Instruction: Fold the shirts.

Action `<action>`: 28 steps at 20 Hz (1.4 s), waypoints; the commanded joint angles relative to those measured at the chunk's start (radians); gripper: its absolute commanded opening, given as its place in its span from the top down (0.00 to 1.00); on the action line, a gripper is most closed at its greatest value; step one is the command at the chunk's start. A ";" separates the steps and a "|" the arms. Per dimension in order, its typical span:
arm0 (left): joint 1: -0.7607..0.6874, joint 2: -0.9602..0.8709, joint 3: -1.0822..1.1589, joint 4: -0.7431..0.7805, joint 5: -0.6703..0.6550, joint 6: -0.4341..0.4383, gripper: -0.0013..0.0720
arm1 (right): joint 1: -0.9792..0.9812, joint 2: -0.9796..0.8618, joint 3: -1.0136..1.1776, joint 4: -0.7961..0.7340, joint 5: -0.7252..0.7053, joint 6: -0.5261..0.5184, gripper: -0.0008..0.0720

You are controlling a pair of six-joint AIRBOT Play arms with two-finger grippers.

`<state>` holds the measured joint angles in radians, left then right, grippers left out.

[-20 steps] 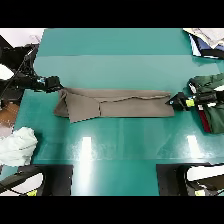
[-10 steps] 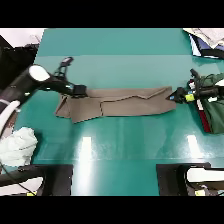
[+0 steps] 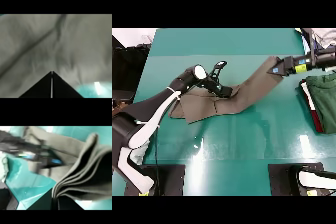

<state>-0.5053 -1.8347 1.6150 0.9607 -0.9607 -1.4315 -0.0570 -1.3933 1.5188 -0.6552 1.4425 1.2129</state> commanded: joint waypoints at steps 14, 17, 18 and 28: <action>0.021 -0.076 0.206 0.120 -0.209 -0.011 0.95 | 0.286 -0.163 0.387 -0.002 0.001 0.073 0.97; 0.105 0.003 0.285 0.220 -0.315 -0.008 0.95 | 0.354 -0.257 0.463 -0.002 0.000 0.082 0.97; 0.148 0.052 0.298 0.281 -0.341 -0.009 0.95 | 0.381 -0.290 0.482 -0.003 -0.003 0.087 0.97; 0.541 0.510 0.306 0.546 -0.435 -0.009 0.95 | 0.705 -0.607 0.510 0.008 -0.308 -0.003 0.94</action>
<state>-0.0471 -1.4139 1.9182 1.4635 -1.3804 -1.4406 0.5591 -1.9148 2.0235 -0.6559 1.2655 1.2575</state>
